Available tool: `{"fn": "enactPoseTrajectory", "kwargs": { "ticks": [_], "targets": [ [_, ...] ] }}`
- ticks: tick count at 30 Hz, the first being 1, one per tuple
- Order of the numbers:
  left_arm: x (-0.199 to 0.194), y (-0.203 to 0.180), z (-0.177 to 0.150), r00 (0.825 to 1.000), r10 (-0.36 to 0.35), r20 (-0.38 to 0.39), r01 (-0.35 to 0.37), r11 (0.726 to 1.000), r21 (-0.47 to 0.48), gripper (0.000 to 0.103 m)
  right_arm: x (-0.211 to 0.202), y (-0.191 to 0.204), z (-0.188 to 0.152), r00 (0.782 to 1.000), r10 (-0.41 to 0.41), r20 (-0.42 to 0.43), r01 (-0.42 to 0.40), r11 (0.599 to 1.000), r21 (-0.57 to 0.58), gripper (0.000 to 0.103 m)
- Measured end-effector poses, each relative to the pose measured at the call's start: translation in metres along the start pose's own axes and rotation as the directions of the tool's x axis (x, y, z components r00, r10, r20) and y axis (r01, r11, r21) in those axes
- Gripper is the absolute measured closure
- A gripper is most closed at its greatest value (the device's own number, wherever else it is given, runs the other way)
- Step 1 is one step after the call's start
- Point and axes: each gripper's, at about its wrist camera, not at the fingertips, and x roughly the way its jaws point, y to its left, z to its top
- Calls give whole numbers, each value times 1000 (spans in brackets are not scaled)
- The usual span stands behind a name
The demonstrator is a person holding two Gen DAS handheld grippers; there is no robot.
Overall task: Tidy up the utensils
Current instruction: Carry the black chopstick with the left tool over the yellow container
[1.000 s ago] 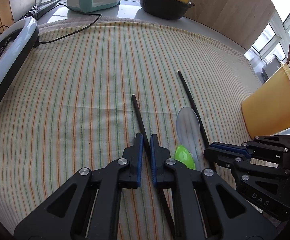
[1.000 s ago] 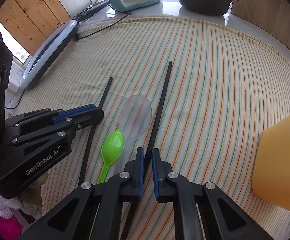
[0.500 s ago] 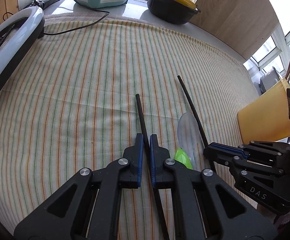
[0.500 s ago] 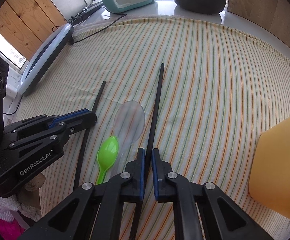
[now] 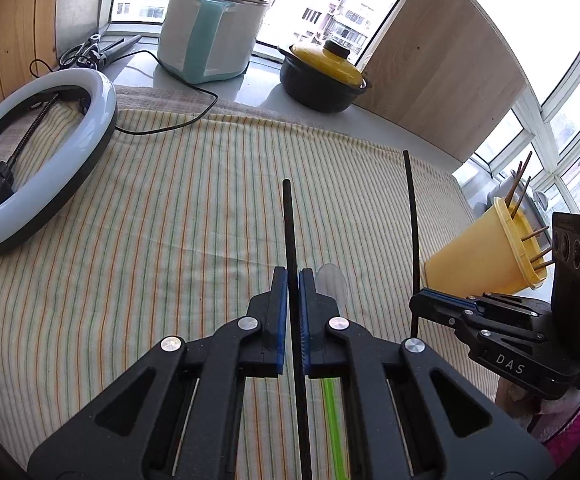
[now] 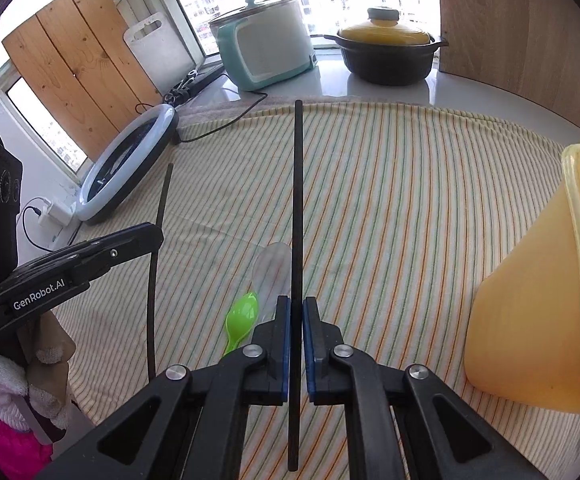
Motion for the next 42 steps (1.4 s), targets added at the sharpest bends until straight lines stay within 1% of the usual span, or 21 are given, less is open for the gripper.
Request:
{"fn": "enactPoseTrajectory", "kwargs": {
  "ticks": [6, 14, 18, 23, 34, 42],
  "targets": [
    [-25, -13, 6, 998, -13, 62, 11, 999, 36, 100, -28, 6, -1, 995, -11, 98, 16, 999, -46, 100],
    [-55, -33, 13, 990, -30, 138, 19, 997, 80, 100, -60, 0, 3, 982, -7, 188, 16, 999, -43, 100],
    [-66, -42, 17, 985, -44, 165, 28, 995, 95, 100, -75, -3, 5, 973, -11, 232, 20, 999, -38, 100],
    [-78, -56, 22, 979, -70, 193, 48, 992, 120, 100, -94, -10, 8, 960, 1, 281, 4, 1000, -16, 100],
    [-103, -93, 30, 959, -137, 248, 95, 980, 176, 100, -138, -29, 11, 932, 19, 362, -29, 999, 22, 100],
    [-115, -114, 41, 941, -203, 272, 151, 968, 201, 100, -175, -50, 12, 901, -14, 433, -15, 998, 64, 100]
  ]
}}
